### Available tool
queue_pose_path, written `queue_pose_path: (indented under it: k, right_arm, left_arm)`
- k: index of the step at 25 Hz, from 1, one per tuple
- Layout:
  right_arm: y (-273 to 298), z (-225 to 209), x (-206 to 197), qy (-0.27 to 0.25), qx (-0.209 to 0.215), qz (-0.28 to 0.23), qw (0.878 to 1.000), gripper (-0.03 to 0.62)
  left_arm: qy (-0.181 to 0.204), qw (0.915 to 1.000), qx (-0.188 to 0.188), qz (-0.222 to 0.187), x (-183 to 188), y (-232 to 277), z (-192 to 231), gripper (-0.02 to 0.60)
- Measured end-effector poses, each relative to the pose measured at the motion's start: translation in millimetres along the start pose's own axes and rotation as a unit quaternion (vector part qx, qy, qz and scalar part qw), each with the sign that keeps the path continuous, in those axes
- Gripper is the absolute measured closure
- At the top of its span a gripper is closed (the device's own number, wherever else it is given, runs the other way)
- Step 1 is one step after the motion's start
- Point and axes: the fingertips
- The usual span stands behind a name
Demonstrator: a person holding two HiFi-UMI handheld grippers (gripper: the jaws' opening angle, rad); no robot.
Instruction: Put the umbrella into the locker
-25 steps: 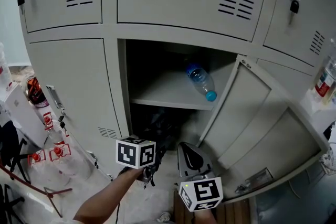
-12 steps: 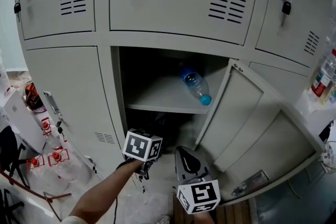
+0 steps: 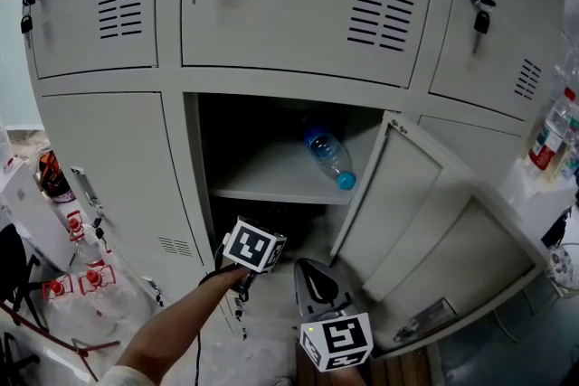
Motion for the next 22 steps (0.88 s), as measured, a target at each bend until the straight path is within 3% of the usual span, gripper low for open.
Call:
queue_pose_path:
  k: [5,10,22]
  right_arm:
    - [-1.5,-5.5,-2.6,0.004,-0.005,0.005,1.0,0.591]
    - [-1.7,-7.7,-8.1,0.006,-0.008,0.012,1.0,0.591]
    - [1.3,-12.3,-14.8,0.009,-0.006,0.018,1.0,0.591]
  left_arm:
    - [0.026,0.9994,0.0,0.025,-3.7,12.3,-1.8,0.344]
    - [0.081,0.9956,0.004,0.047,-6.3,31.3,-4.4,0.344]
    - [0.17,0.9779,0.04,0.115,-19.6,57.3,11.1,0.344]
Point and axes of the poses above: the fingertips, and each gripper's own axes: y forward along the fingers, z to its left, x out of its top, and after that the axes turned 1 degree about x, right-handed
